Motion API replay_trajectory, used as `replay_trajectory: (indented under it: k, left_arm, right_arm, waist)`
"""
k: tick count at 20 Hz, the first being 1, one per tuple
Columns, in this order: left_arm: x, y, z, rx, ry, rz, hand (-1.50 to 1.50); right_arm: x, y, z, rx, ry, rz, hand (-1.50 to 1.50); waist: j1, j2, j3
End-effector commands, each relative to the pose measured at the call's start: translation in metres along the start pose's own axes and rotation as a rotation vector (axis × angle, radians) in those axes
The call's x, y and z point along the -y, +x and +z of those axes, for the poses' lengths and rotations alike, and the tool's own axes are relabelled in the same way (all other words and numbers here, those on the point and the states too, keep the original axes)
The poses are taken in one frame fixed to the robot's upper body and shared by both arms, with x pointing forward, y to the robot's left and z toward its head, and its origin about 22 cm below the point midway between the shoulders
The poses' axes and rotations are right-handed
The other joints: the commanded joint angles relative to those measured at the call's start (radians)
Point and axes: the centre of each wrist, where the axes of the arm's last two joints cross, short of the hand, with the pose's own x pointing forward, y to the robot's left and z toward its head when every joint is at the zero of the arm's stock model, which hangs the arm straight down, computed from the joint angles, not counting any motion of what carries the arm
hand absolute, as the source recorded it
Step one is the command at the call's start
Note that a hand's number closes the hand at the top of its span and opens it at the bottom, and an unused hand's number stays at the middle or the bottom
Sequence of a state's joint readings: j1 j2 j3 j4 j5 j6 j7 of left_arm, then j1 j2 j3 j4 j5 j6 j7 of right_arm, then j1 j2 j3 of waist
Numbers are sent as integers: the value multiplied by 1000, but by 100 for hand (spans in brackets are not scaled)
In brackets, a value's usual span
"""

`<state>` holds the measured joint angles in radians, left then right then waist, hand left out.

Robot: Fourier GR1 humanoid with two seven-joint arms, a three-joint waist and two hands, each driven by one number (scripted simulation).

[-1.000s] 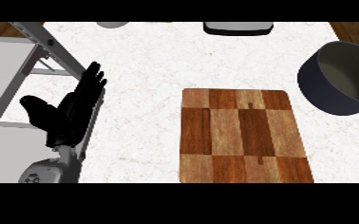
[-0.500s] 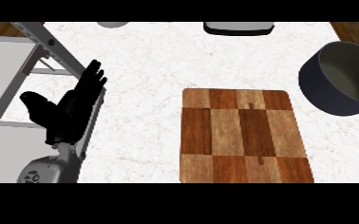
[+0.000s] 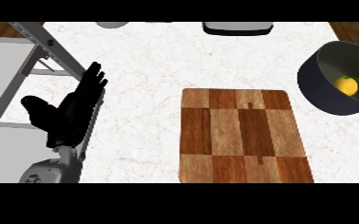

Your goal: Pick the lemon from the cutting board and place it in the pot

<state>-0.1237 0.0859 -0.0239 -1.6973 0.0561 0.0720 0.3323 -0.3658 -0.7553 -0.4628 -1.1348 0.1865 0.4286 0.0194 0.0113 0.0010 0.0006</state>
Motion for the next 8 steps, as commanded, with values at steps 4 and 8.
replay_trajectory:
  k: [4, 8]
  left_arm:
    - [-18, -3, 1, -20, 22, -2, 0]
    - [1, 5, 13, 0, -4, 8, 0]
  right_arm:
    - [41, -7, 14, 115, -287, -260, -150]
    - [52, -27, 14, 80, -382, -316, -150]
  waist:
    - [-17, -3, 0]
    - [-1, 0, 0]
